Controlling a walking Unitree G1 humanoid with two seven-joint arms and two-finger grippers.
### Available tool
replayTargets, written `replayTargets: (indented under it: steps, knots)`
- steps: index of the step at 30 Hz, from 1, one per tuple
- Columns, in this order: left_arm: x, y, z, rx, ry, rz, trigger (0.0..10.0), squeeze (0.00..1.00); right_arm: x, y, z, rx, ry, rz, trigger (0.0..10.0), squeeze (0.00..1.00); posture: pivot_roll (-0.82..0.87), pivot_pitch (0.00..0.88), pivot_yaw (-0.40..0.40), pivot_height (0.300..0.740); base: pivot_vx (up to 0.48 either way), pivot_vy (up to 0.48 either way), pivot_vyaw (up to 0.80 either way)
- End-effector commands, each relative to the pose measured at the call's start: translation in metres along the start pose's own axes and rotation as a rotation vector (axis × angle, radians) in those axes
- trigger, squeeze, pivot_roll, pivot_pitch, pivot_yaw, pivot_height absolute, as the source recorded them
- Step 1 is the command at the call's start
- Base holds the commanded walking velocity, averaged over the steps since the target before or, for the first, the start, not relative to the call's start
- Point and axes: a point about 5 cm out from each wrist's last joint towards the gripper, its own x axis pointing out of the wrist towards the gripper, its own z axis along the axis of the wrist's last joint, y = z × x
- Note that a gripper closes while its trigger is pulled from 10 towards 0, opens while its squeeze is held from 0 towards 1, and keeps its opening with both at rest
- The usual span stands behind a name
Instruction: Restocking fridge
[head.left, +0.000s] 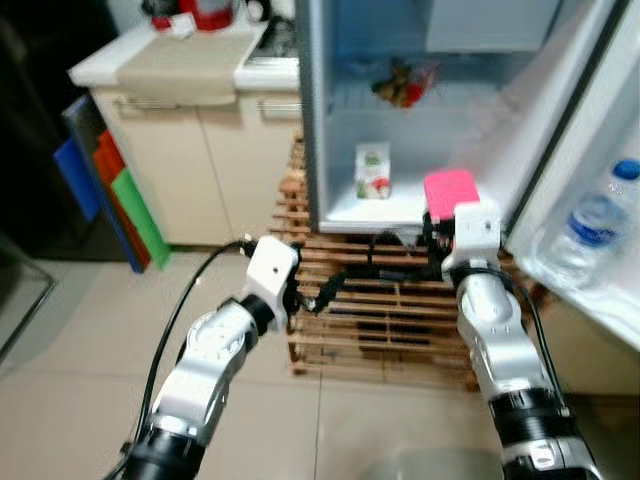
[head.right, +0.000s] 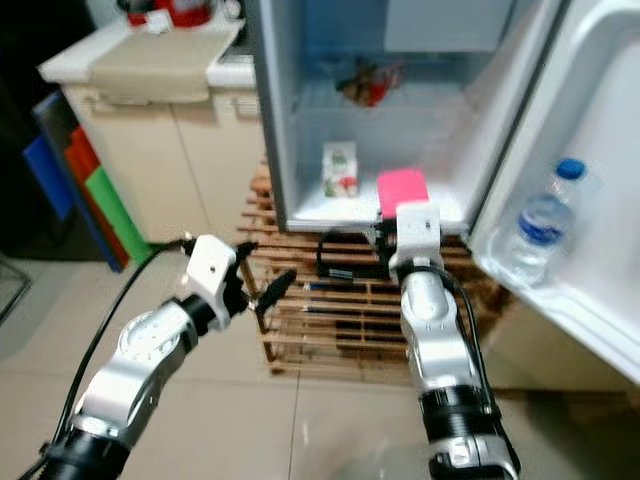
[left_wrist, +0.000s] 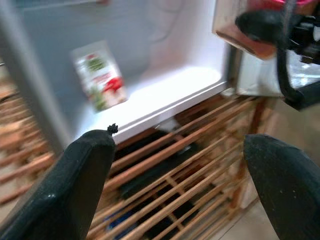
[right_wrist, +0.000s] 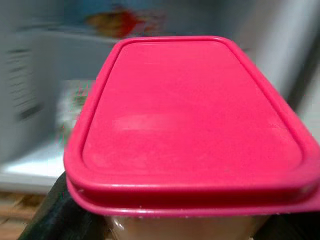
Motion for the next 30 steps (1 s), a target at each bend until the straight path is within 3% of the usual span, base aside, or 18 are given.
replayTargets:
  steps: [1, 15, 22, 24, 30]
  knots:
    - [0.003, -0.002, 0.009, 0.016, -0.023, -0.03, 10.0, 0.0, 0.005, -0.006, 0.007, 0.025, -0.023, -0.042, 10.0, 0.0, -0.04, 0.0, 0.045, 0.74, 0.472, 0.0, 0.0]
    - [0.006, -0.005, 0.022, 0.048, -0.066, -0.061, 10.0, 0.0, 0.007, 0.002, 0.009, 0.035, -0.03, -0.02, 10.0, 0.0, -0.04, 0.0, 0.042, 0.74, 0.478, 0.0, 0.0]
    - [0.006, 0.001, 0.026, 0.038, -0.047, -0.016, 10.0, 0.0, 0.009, 0.01, 0.0, 0.048, 0.026, 0.008, 10.0, 0.0, -0.03, 0.0, 0.04, 0.74, 0.0, 0.0, 0.0]
    - [0.002, 0.0, 0.026, 0.047, -0.032, -0.037, 10.0, 0.0, 0.013, 0.013, -0.006, 0.088, 0.088, 0.013, 10.0, 0.0, -0.01, 0.0, 0.041, 0.74, 0.0, 0.0, 0.0]
    - [0.001, -0.012, 0.021, 0.055, 0.021, -0.09, 10.0, 0.0, 0.013, 0.013, -0.023, -0.003, 0.162, -0.033, 10.0, 0.0, 0.03, 0.012, 0.06, 0.74, 0.0, 0.0, 0.0]
